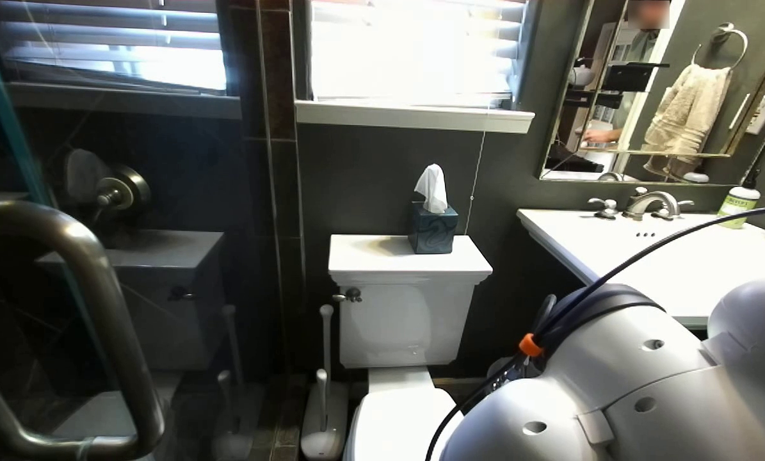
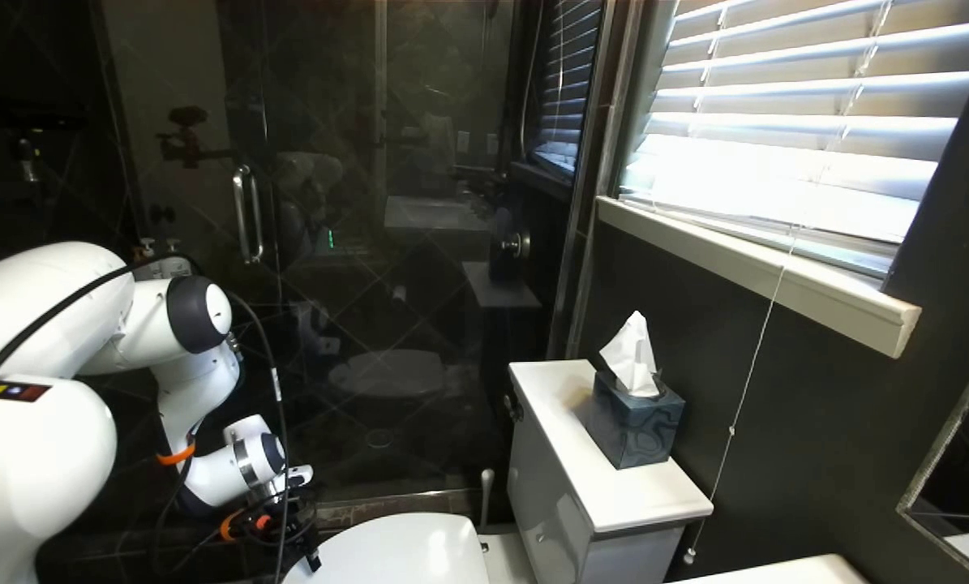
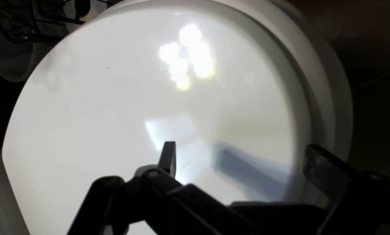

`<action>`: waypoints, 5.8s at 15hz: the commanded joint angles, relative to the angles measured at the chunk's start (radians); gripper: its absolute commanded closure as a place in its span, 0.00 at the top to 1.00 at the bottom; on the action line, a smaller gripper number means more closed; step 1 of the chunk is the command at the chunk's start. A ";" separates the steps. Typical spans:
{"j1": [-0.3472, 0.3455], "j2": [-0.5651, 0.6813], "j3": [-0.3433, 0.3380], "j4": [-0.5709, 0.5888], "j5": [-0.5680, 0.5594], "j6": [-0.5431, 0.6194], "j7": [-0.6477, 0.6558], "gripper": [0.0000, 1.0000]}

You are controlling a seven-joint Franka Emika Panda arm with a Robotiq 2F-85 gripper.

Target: Lift up the toilet lid

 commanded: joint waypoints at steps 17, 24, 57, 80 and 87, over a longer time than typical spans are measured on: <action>-0.081 0.000 0.041 -0.031 -0.252 0.141 0.262 1.00; -0.132 -0.001 0.092 -0.001 -0.240 -0.051 0.141 1.00; -0.014 -0.133 -0.007 -0.078 -0.123 -0.310 0.052 1.00; 0.124 -0.071 -0.065 -0.018 -0.074 -0.270 0.123 1.00; 0.184 -0.024 -0.089 0.022 -0.116 -0.395 0.118 1.00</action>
